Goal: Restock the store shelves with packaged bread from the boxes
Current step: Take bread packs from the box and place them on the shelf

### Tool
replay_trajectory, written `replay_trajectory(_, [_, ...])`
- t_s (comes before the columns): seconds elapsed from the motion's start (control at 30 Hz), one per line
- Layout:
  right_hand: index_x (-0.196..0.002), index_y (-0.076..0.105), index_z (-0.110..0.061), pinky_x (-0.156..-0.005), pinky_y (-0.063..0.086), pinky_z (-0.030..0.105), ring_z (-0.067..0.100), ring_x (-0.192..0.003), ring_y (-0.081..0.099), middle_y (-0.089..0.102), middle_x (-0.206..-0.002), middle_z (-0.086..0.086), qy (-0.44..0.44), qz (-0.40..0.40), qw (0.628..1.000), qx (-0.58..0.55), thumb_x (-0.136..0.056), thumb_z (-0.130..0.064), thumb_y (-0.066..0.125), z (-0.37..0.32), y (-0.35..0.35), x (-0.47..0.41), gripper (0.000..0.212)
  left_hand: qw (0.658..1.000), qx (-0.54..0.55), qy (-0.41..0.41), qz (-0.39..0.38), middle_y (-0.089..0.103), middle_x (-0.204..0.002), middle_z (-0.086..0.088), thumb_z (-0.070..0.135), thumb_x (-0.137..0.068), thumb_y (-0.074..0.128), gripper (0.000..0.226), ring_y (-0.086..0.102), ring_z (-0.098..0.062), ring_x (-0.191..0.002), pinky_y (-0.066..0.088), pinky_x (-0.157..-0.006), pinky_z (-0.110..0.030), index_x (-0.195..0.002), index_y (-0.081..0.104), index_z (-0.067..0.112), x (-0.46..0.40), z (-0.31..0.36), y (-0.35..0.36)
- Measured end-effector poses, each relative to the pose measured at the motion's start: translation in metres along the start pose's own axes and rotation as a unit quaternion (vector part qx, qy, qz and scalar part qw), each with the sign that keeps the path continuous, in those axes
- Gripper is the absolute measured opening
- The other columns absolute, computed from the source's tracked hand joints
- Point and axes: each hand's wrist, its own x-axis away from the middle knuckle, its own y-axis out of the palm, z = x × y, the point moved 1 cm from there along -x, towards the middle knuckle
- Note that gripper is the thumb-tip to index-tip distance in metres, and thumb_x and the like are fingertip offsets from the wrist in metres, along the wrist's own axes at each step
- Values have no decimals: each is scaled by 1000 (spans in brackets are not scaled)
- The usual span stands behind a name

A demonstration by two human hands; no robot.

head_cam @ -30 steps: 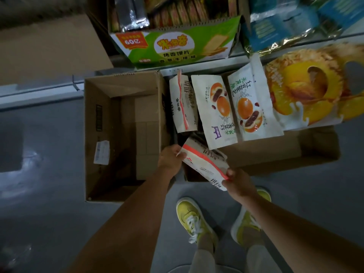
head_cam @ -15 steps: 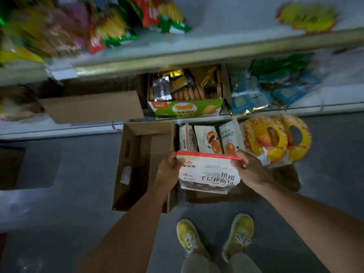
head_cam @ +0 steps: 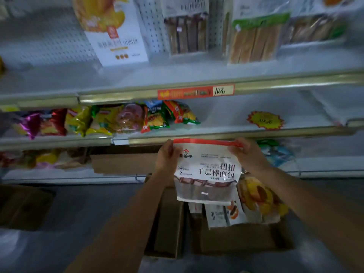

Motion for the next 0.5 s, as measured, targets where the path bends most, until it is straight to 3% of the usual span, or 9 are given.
replay_trajectory(0.07, [-80, 58, -5, -46, 40, 8, 5, -58, 59, 56, -69, 2, -15, 23, 999, -32, -93, -3, 58, -35, -17, 2, 12, 1000, 23, 9, 19, 68, -77, -5, 19, -96, 58, 10, 63, -20, -67, 51, -58, -33, -86, 58, 16, 3, 33, -16])
replay_trajectory(0.2, [-85, 62, 1, -45, 40, 10, -6, -49, 52, 58, -70, 7, -49, 69, 991, -100, -90, -4, 63, -99, -43, 9, 7, 996, 67, 37, 44, 70, -80, -16, 15, -93, 55, 12, 64, -19, -68, 51, -55, -33, -94, 60, 4, 11, 87, -48])
replay_trajectory(0.33, [-83, 58, 2, -60, 43, 23, 16, -66, 54, 58, -73, 10, -66, 105, 976, -177, -91, -8, 63, -157, -59, 13, 13, 987, 110, 76, 86, 65, -62, 8, 15, -93, 58, 16, 58, -4, -56, 48, -53, -23, -77, 61, 13, 16, 134, -75])
replay_trajectory(0.4, [-80, 56, -4, -65, 44, 30, 20, -71, 54, 57, -76, 13, -80, 116, 969, -203, -92, -9, 63, -183, -67, 16, 15, 979, 162, 73, 100, 65, -59, 10, 13, -93, 61, 21, 58, 0, -53, 47, -53, -22, -73, 60, 18, 16, 152, -85])
replay_trajectory(0.5, [-73, 54, -13, -58, 46, 20, 16, -67, 56, 60, -73, 6, -103, 133, 960, -222, -94, -10, 60, -222, -76, 22, 22, 967, 219, 88, 98, 66, -67, -1, 16, -93, 64, 28, 60, -18, -65, 51, -61, -35, -67, 60, 23, 16, 173, -99])
